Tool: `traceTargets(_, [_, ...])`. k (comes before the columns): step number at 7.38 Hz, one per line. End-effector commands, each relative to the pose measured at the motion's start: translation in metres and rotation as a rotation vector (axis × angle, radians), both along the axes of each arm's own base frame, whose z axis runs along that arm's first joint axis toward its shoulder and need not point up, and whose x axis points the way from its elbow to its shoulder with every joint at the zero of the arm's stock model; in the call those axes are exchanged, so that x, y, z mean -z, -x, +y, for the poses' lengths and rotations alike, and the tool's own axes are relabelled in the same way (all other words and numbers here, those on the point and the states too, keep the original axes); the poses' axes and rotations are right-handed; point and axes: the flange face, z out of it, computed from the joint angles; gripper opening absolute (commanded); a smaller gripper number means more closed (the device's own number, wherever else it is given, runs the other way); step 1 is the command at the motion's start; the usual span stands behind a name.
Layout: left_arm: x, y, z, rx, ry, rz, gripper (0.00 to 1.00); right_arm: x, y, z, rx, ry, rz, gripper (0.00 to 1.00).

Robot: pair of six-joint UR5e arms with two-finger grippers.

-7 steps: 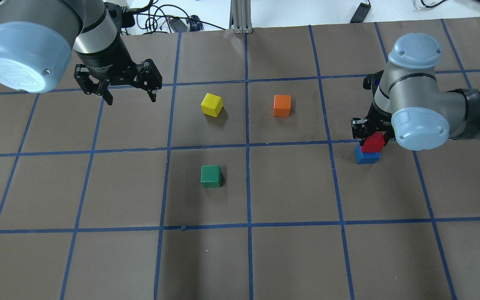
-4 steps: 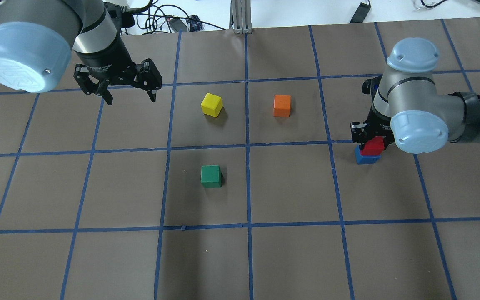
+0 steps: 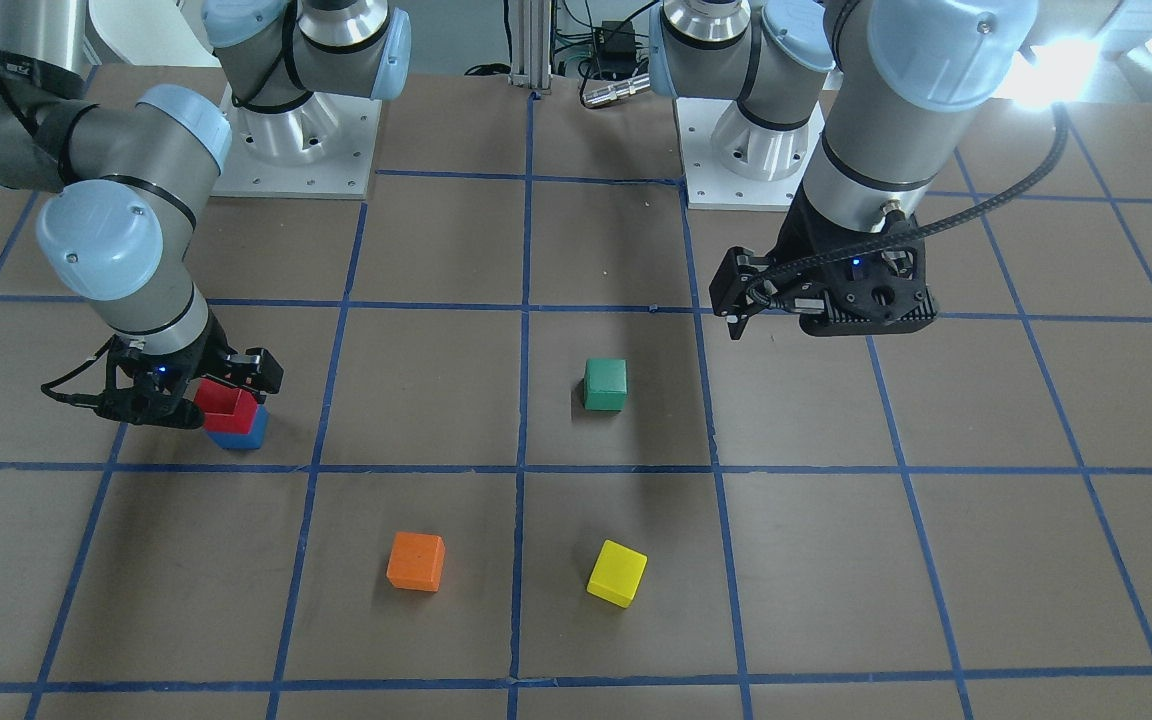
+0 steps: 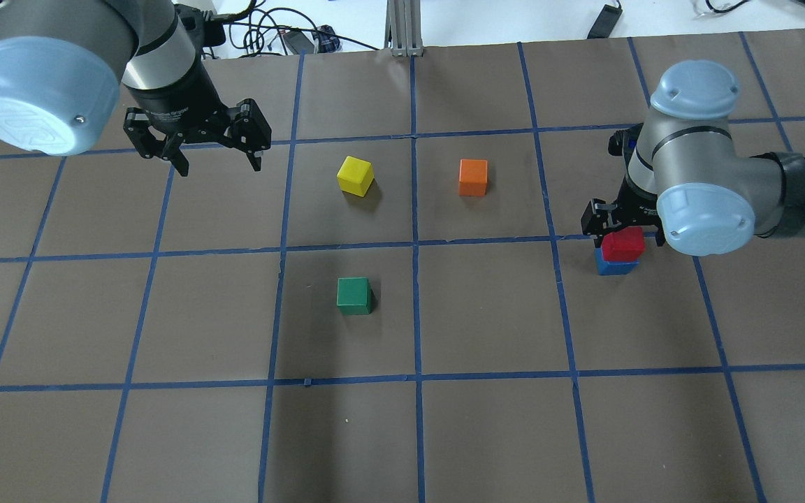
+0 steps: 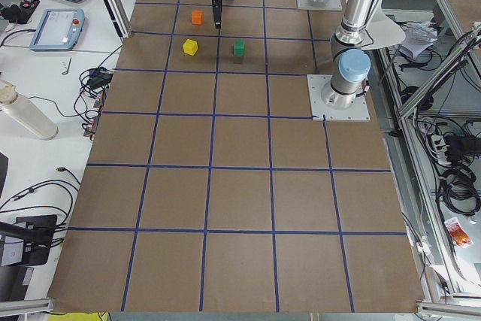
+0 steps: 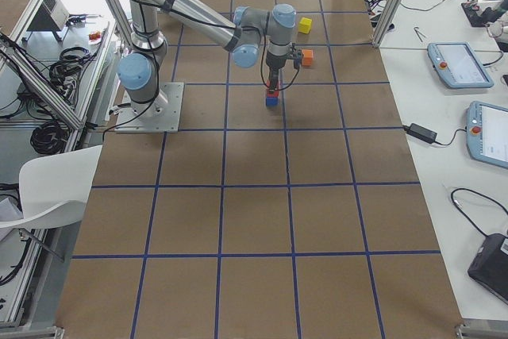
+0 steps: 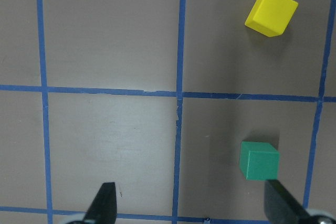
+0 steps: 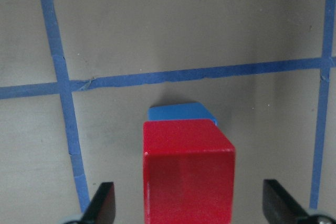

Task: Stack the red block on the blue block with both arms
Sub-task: 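Open the right gripper and lift it off the stack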

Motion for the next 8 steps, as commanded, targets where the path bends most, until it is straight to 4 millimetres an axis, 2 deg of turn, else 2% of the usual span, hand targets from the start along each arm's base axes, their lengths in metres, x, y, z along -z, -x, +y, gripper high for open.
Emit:
traceTargets(1, [0.0,0.0,0.0,0.0,-0.001,0.0,1.0,-0.063,0.001,-0.012,-0.004,0.011,0.015,1.0])
traceTargets(2, [-0.003,0.001,0.001,0.001,0.005,-0.001,1.0,-0.102,0.001,-0.023,0.005,-0.015,0.011,1.0])
traceTargets(3, [-0.003,0.001,0.001,0.001,0.007,-0.001,1.0,-0.149,-0.008,-0.029,-0.008,0.013,0.007,1.0])
traceTargets(4, [-0.007,0.001,0.001,0.001,0.013,-0.001,1.0,-0.181,-0.026,-0.018,-0.011,0.02,-0.058,1.0])
traceTargets(5, [-0.007,0.001,0.002,0.001,0.015,0.0,1.0,-0.185,-0.064,-0.009,0.028,0.032,-0.092,1.0])
traceTargets(6, [-0.01,0.001,0.002,0.001,0.019,0.001,1.0,-0.19,-0.104,-0.001,-0.021,0.047,-0.06,1.0])
traceTargets(7, [-0.01,0.001,0.004,0.003,0.019,0.001,1.0,-0.199,-0.118,0.012,-0.005,0.068,-0.07,1.0])
traceTargets(8, [-0.011,0.001,0.004,0.003,0.021,0.001,1.0,-0.192,-0.116,0.009,0.03,0.057,-0.069,1.0])
